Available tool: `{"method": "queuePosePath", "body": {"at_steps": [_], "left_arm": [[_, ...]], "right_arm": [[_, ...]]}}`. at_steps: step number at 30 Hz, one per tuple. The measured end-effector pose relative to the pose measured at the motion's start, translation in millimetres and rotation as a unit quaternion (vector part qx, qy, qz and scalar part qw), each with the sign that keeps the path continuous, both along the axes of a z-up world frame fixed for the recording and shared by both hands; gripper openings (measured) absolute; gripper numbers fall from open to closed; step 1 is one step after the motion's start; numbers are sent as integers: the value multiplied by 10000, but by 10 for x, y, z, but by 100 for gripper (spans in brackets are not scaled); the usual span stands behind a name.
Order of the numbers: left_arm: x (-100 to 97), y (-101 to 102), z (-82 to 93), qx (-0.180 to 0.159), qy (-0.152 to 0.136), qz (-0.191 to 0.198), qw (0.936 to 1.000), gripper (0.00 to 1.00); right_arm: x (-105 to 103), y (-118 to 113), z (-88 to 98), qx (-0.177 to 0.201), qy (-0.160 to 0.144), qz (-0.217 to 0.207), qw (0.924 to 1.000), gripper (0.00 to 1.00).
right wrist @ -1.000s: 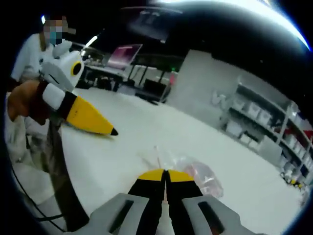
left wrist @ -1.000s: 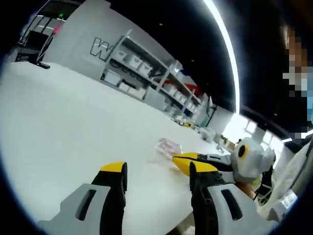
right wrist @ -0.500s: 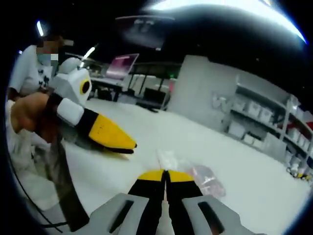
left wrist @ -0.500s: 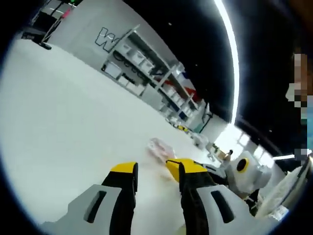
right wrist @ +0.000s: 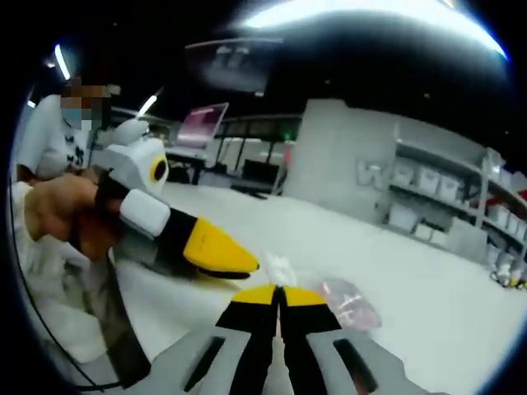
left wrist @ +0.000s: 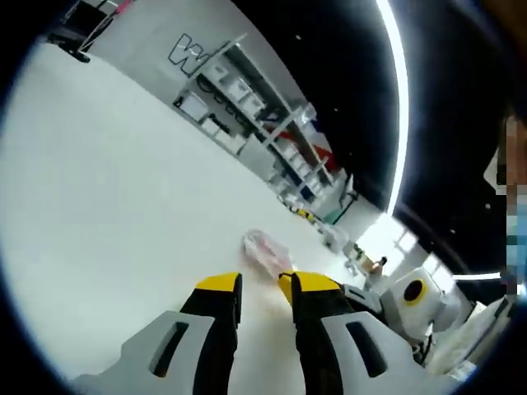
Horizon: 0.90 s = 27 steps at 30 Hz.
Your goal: Open the resealable bag by pulling the two sides of the seal apart until the entire bag opening is separated and visibly accessible.
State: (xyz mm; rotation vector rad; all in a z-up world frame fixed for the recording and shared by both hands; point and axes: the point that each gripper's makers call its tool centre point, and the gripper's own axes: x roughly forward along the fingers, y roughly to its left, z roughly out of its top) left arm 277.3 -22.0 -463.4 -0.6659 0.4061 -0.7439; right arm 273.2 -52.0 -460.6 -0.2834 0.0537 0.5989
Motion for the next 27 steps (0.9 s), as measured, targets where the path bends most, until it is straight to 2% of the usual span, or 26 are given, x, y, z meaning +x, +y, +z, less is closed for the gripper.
{"method": "queuePosePath", "body": {"at_steps": [8,16,27], "left_arm": [[61,-47,-42,65,13,-17,10000,20],[102,-65,-47,25,106,24,9999,15],[133,-70,-11,-64,89,26,9999,15]], "right_arm": [[6,0,1,244,40,65,9997,0],[8,-10,29,330,6,58,9994,0],[-8,13,22,317,51,89,9994,0]]}}
